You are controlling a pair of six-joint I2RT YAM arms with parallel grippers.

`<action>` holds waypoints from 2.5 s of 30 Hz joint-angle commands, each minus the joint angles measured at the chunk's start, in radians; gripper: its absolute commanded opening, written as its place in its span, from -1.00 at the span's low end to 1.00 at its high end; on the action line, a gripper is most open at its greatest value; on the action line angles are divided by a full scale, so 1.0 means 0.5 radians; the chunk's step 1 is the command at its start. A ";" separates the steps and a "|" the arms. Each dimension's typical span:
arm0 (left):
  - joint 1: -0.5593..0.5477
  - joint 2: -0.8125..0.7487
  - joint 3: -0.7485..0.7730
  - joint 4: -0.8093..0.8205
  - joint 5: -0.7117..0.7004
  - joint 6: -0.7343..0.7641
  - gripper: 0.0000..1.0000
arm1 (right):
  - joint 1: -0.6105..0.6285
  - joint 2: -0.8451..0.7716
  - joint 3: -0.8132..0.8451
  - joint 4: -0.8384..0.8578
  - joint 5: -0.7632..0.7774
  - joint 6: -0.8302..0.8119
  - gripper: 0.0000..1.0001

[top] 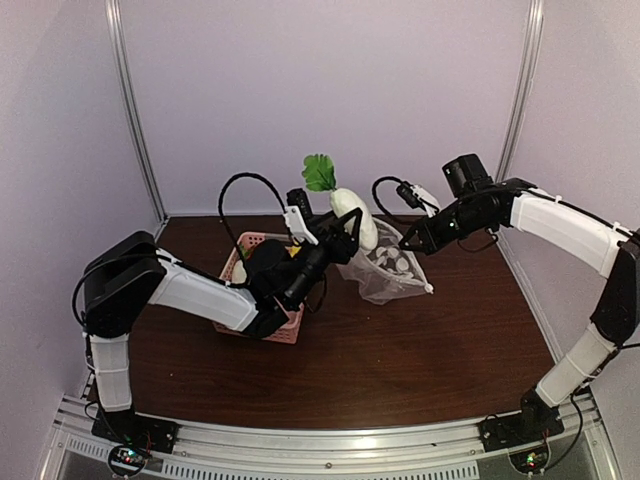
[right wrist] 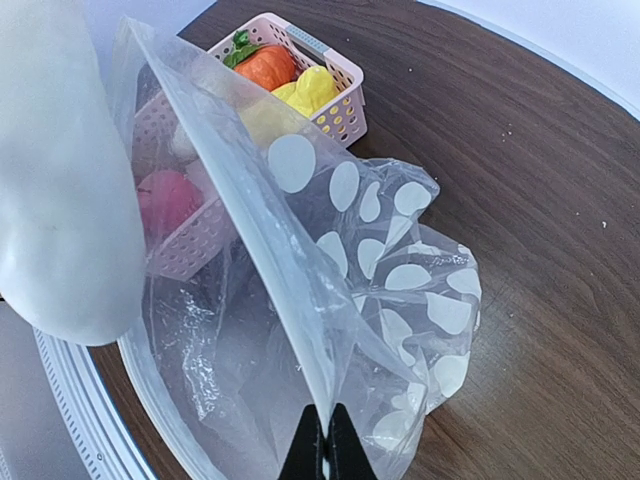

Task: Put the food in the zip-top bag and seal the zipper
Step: Place the fake vegetable in the zipper food storage bag, then pick up the fake fruit from the bin.

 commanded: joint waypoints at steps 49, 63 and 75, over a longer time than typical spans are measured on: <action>-0.138 -0.124 0.586 -0.830 -0.149 0.346 0.95 | -0.263 0.010 0.188 0.212 -0.176 0.346 -1.00; 0.156 -0.899 0.048 -1.892 0.018 0.407 0.92 | -0.751 -0.229 -0.005 0.507 0.266 0.143 -1.00; 0.326 -0.771 0.312 -2.900 0.354 0.347 0.78 | -0.663 -0.151 -0.043 0.301 0.142 -0.002 -1.00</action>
